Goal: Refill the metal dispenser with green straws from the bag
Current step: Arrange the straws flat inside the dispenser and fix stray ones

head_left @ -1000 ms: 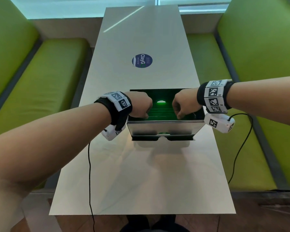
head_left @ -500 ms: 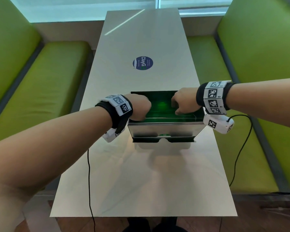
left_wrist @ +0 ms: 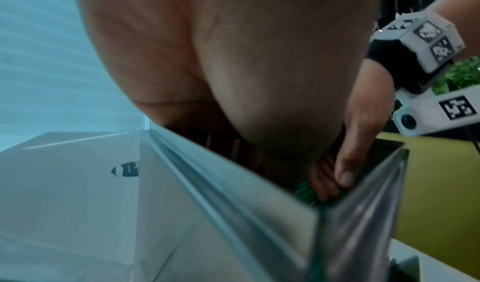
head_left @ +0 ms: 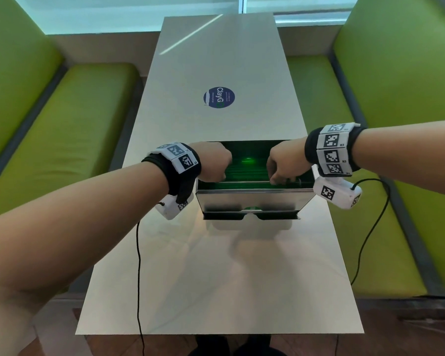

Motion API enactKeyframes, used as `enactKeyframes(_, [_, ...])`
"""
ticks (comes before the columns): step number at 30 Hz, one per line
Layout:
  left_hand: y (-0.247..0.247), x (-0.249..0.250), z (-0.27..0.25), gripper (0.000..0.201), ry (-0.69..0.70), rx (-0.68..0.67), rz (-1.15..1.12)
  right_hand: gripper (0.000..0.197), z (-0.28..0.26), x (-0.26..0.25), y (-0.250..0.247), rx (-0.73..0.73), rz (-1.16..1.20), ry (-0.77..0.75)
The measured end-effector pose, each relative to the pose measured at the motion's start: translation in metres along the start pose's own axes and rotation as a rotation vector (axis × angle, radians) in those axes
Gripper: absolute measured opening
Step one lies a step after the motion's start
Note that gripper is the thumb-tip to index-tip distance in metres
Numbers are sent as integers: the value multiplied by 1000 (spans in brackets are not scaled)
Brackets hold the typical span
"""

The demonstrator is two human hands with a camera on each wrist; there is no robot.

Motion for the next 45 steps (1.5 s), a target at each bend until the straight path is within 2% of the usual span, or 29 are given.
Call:
enactKeyframes(5, [10,7,0,27,31,-111,63,31,0,-5,-1,71,-159,-12])
enactKeyframes(9, [2,0,-2,28,1,17,10,30,-2,-3,-15,217,-198,-47])
enactKeyframes(11, [3,0,-2,37,-13,36,5,33,-3,-3,-18,260,-286,-63])
enactKeyframes(14, [11,5,-2,49,-6,5,73,37,-3,-3,-14,226,-359,-51])
enactKeyframes(17, [12,11,0,47,11,-22,93,46,0,-2,-2,121,-380,-2])
enactKeyframes(19, [9,11,-2,44,16,-20,90,47,1,-1,2,103,-354,2])
enactKeyframes(23, [5,8,-5,41,-4,33,33,27,-3,0,-11,188,-149,-104])
enactKeyframes(25, [4,7,-6,38,10,52,3,18,-4,0,-10,132,-75,-130])
enactKeyframes(28, [8,11,-4,29,45,-7,29,19,-2,-1,-2,62,-120,-115])
enactKeyframes(37, [9,10,-4,26,22,-73,128,25,2,-1,-5,100,-168,-48])
enactKeyframes(42, [7,14,-5,21,-1,-99,200,29,-1,-2,0,33,-309,-39])
enactKeyframes(45, [7,12,-4,30,-21,-73,157,29,1,-1,-10,128,-259,-46])
Point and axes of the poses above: each hand's wrist, its own z-axis towards the middle knuckle, its own y-axis out of the palm, x = y × z, the point moved 5 cm from there along z, towards the middle knuckle, and after that the axes turned 4 degrees about z, right-handed, at the moved point
